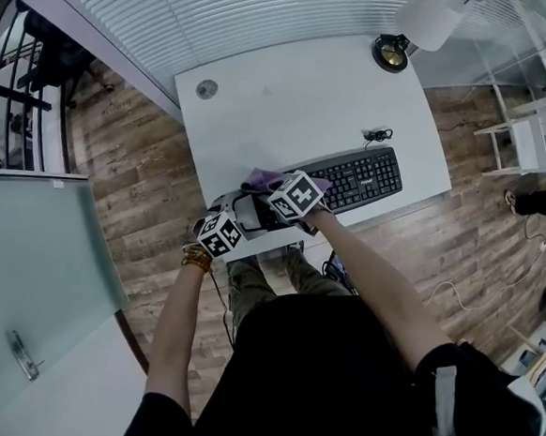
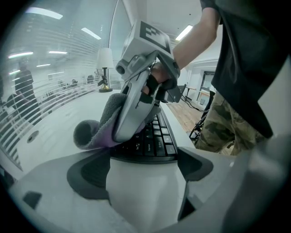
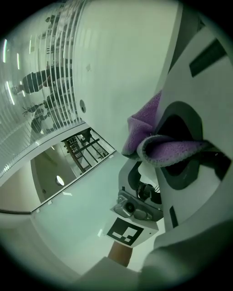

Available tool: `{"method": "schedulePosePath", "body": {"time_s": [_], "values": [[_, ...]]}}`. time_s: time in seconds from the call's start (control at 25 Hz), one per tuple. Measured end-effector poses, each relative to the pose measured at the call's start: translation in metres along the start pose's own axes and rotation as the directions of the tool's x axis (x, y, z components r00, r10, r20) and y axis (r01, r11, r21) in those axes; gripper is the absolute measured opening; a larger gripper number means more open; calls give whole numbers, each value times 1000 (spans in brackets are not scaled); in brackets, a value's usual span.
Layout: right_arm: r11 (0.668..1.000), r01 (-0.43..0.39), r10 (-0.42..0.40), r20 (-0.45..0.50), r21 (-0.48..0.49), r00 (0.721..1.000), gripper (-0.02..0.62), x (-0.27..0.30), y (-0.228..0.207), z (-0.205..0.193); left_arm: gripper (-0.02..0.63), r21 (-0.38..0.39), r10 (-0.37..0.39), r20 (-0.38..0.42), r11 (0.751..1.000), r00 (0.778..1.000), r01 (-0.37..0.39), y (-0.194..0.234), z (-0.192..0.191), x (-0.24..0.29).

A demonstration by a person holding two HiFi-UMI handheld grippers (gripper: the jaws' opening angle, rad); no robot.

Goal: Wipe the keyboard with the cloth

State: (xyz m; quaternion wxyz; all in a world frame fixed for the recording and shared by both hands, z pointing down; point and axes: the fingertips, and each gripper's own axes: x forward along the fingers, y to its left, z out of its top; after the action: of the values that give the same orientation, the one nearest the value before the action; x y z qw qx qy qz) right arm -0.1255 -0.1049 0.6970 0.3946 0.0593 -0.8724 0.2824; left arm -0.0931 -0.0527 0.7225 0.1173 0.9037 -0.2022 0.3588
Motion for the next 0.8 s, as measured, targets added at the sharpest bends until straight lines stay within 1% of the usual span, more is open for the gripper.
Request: {"method": "schedulePosePath", "body": {"time_s": [0.24, 0.28, 0.32, 0.36, 0.4, 0.44, 0.48, 0.52, 0.56, 0.64, 0.72, 0.8], "values": [[991, -51, 49, 18, 124, 999, 35, 7, 3, 4, 453, -8, 6, 2, 1000, 1000, -6, 1, -1, -1], [986, -83, 79, 28, 148, 996, 37, 5, 4, 5, 452, -7, 7, 5, 1000, 1000, -7, 1, -1, -1], [975, -135, 128, 51, 178, 990, 37, 1, 6, 7, 451, -7, 7, 7, 1000, 1000, -7, 1, -1, -1], [955, -207, 191, 94, 213, 977, 38, -7, 10, 10, 451, -9, 8, 10, 1000, 1000, -8, 1, 0, -1], [927, -286, 254, 156, 242, 955, 38, -19, 15, 14, 451, -11, 8, 11, 1000, 1000, -8, 1, -1, -1], [899, -355, 300, 228, 256, 926, 38, -34, 19, 20, 451, -13, 8, 12, 1000, 1000, -8, 1, -1, -1], [879, -402, 323, 298, 257, 898, 38, -51, 21, 26, 451, -14, 7, 11, 1000, 1000, -7, 1, -1, -1], [869, -426, 324, 361, 251, 874, 38, -71, 19, 30, 451, -14, 6, 10, 1000, 1000, -5, 1, -1, -1], [868, -432, 309, 414, 246, 856, 38, -91, 13, 31, 451, -14, 4, 9, 1000, 1000, -4, 1, -1, -1], [881, -405, 248, 490, 246, 836, 38, -132, -7, 27, 451, -16, 4, 8, 1000, 1000, -4, 1, -2, -2], [907, -334, 160, 524, 256, 836, 40, -172, -35, 15, 451, -18, 7, 8, 1000, 1000, -6, 2, -2, -3], [935, -229, 57, 525, 269, 849, 40, -211, -67, -2, 451, -16, 8, 6, 1000, 1000, -8, 3, -1, -3]]}}
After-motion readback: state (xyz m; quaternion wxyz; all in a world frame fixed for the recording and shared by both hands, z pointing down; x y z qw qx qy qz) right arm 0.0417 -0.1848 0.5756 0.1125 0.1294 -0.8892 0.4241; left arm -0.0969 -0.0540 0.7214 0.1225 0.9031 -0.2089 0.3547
